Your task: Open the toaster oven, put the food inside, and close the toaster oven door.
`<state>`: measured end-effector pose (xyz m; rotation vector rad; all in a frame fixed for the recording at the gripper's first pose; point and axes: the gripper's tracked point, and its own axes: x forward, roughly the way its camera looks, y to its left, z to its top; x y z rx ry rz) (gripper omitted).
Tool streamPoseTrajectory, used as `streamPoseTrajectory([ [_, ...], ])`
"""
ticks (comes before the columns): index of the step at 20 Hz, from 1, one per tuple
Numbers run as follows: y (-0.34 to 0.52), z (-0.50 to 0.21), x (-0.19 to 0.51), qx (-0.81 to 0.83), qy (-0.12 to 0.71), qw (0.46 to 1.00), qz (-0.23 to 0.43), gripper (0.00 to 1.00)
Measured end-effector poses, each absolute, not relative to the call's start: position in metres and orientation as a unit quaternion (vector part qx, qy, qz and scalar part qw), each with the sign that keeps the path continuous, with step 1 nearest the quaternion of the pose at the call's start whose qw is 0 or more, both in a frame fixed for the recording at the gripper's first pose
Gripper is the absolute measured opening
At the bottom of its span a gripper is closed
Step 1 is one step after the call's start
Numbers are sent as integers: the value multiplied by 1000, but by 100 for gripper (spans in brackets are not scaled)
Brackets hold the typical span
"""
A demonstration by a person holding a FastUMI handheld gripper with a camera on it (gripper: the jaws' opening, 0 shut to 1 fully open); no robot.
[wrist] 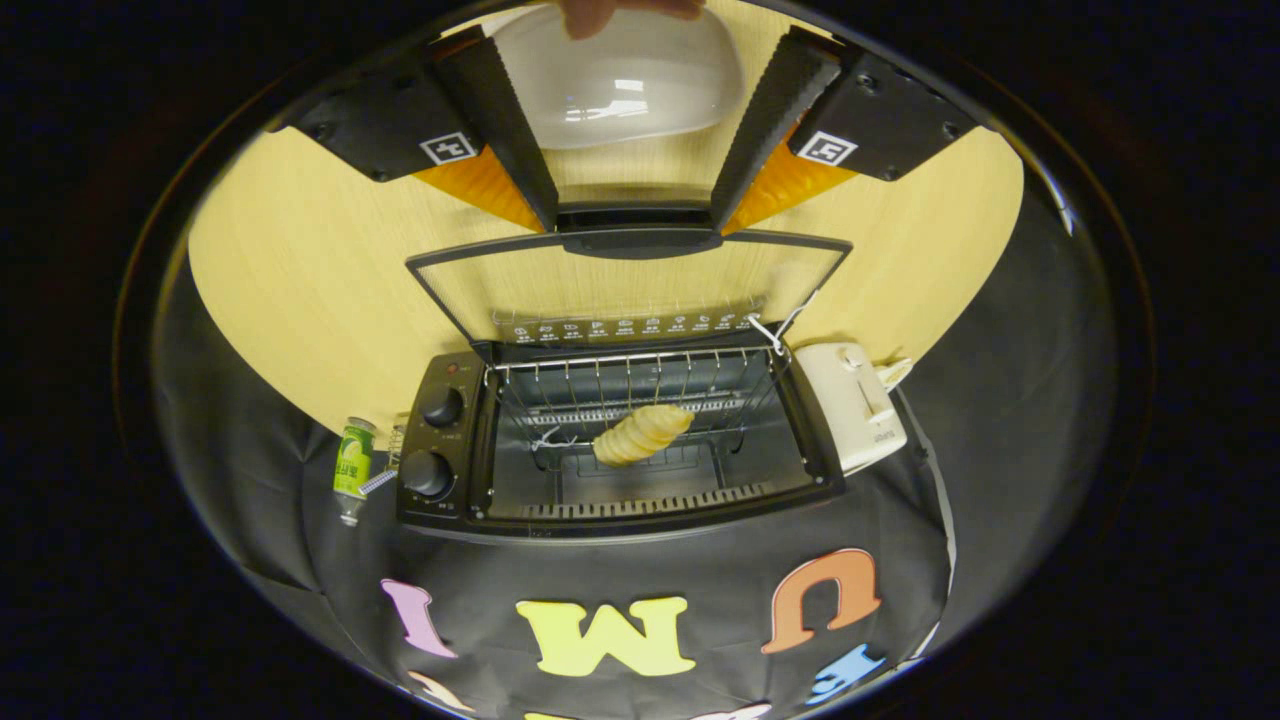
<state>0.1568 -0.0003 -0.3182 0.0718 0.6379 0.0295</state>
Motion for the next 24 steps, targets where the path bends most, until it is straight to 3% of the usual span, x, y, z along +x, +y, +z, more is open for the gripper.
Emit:
streamPoseTrajectory([
  [13, 4, -230, 199, 25, 177, 984, 16, 100],
  [24, -1, -171, 201, 35, 124, 991, 25, 100],
])
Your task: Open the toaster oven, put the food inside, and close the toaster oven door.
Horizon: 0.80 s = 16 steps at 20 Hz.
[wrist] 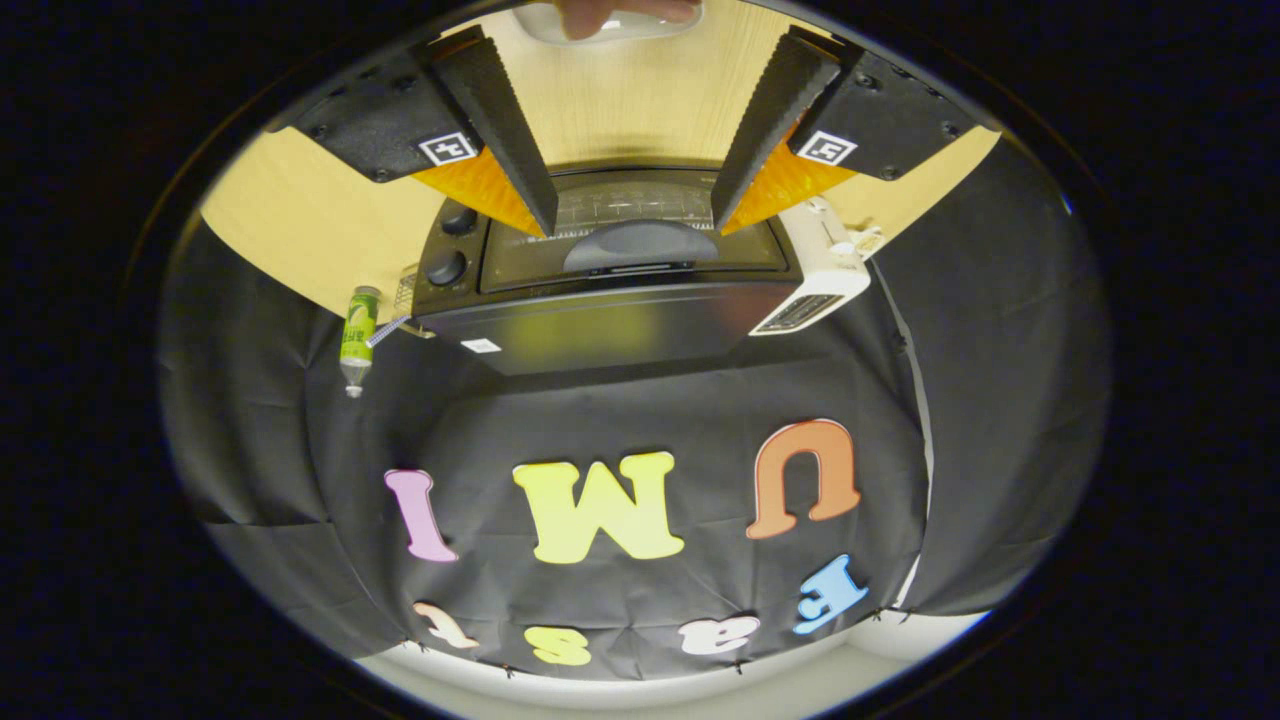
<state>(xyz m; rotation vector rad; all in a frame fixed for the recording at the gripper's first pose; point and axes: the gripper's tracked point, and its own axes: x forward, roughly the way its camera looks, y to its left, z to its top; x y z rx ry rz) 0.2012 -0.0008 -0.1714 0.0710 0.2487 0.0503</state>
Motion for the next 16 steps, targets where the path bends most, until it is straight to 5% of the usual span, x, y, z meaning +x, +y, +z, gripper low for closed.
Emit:
streamPoseTrajectory([
  [16, -1, 14, 37, 21, -1, 999, 27, 100],
])
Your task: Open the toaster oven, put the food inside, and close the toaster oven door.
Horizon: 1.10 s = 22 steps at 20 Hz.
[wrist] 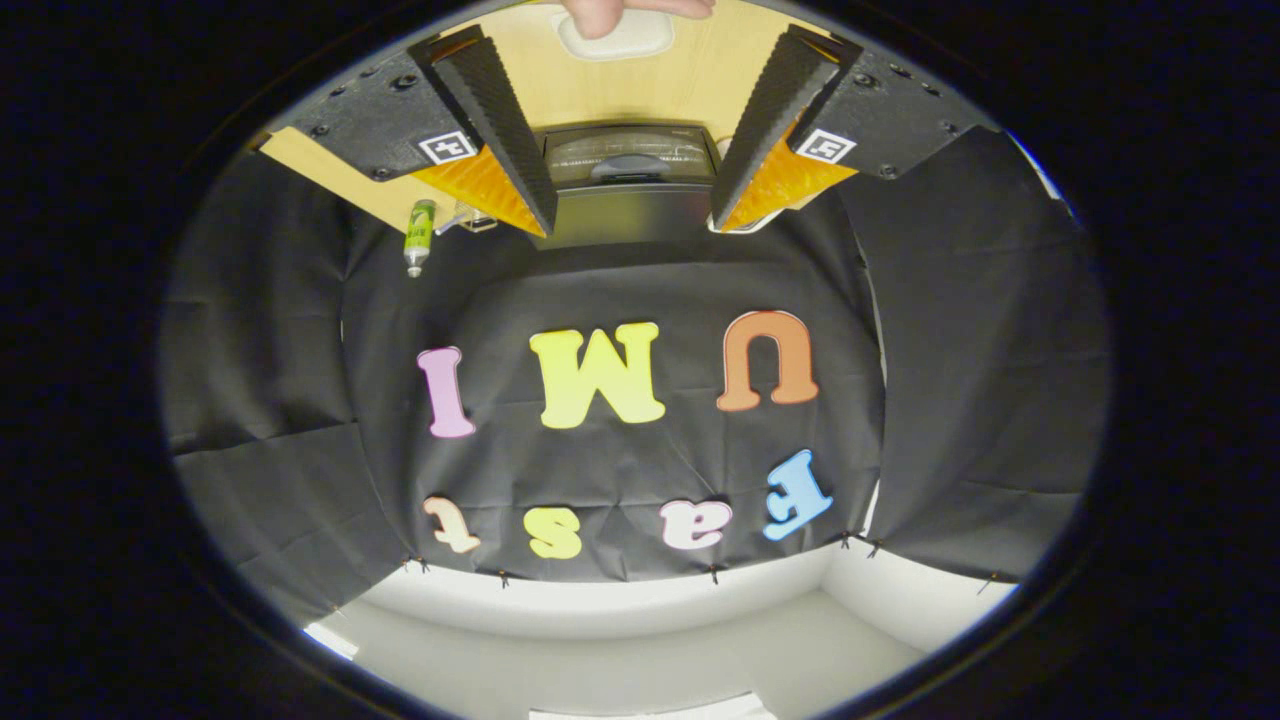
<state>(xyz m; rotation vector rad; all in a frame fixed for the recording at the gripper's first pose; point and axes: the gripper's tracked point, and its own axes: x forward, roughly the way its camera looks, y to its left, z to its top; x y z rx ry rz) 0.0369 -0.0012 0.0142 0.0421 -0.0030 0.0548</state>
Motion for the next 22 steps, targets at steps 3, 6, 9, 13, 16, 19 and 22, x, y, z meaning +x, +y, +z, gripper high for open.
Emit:
streamPoseTrajectory([
  [3, -2, 28, 4, 24, -22, 999, 27, 100],
  [6, -4, 24, -25, 20, -19, 999, 19, 100],
  [9, 5, 19, -48, 8, -25, 999, 29, 100],
  [13, 10, 0, -64, -13, -21, 999, 26, 100],
  [16, 8, -2, -66, -21, -22, 999, 11, 100],
  [19, 8, -7, -61, -6, -16, 1000, 7, 100],
  [22, 9, -11, -55, -3, -5, 1000, 1, 100],
])
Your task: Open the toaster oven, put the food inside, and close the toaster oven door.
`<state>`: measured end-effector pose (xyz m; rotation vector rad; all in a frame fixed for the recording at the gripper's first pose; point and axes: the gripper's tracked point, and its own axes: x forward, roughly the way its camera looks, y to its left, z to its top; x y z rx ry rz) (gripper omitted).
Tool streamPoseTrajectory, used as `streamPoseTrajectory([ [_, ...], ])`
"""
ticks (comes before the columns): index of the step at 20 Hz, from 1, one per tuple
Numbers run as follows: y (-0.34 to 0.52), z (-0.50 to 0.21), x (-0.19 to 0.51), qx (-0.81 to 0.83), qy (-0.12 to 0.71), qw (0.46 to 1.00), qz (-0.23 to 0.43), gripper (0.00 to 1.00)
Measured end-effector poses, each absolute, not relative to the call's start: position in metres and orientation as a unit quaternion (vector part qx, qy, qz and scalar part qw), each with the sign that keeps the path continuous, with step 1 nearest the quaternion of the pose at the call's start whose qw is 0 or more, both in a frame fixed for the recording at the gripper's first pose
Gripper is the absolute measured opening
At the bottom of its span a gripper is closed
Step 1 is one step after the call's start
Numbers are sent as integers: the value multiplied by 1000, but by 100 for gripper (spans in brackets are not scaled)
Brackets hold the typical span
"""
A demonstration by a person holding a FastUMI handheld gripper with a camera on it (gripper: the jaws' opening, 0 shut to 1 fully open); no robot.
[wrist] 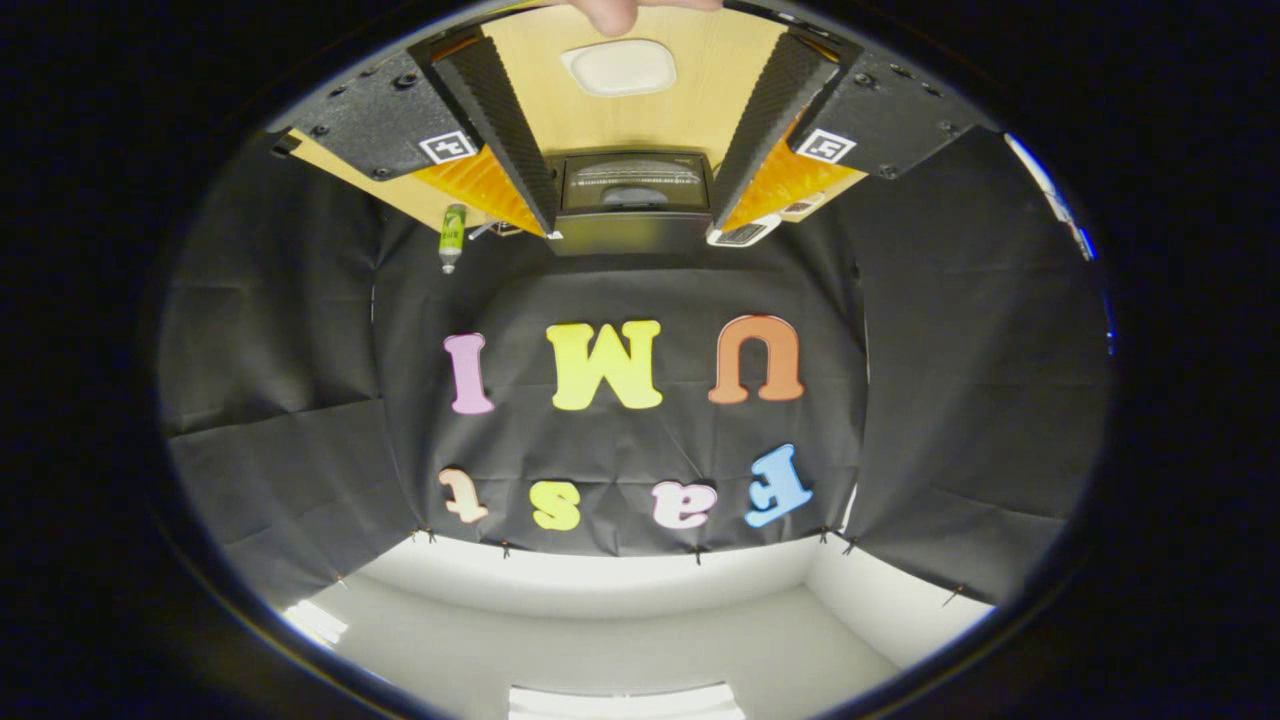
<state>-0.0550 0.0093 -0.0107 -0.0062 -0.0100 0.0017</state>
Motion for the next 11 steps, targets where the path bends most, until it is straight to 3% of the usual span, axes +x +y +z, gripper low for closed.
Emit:
streamPoseTrajectory([
  [11, 13, -11, -47, 3, -12, 1000, -3, 100],
])
